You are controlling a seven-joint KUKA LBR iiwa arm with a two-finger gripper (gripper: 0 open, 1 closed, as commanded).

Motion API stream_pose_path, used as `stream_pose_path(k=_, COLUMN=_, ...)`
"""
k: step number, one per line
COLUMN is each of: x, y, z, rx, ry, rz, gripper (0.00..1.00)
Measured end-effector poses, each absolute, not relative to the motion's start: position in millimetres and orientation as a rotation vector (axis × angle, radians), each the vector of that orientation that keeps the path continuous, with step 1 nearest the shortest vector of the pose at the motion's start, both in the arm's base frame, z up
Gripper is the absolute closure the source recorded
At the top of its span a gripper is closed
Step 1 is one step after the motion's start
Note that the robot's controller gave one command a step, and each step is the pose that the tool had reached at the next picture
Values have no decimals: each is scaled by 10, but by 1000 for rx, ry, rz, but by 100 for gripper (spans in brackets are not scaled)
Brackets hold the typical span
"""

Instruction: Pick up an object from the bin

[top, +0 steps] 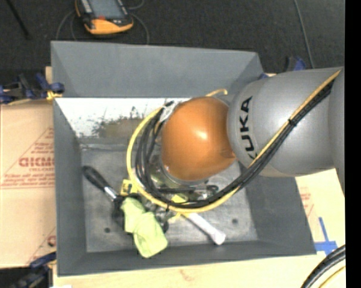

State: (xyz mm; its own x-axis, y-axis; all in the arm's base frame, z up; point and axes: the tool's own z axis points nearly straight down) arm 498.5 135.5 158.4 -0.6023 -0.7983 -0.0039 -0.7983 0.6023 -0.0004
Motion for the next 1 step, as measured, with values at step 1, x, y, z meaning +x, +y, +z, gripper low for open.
stream_pose_path(k=1, x=5087, y=1270, z=2357, rx=-1366, ry=2826, rz=1, gripper=100)
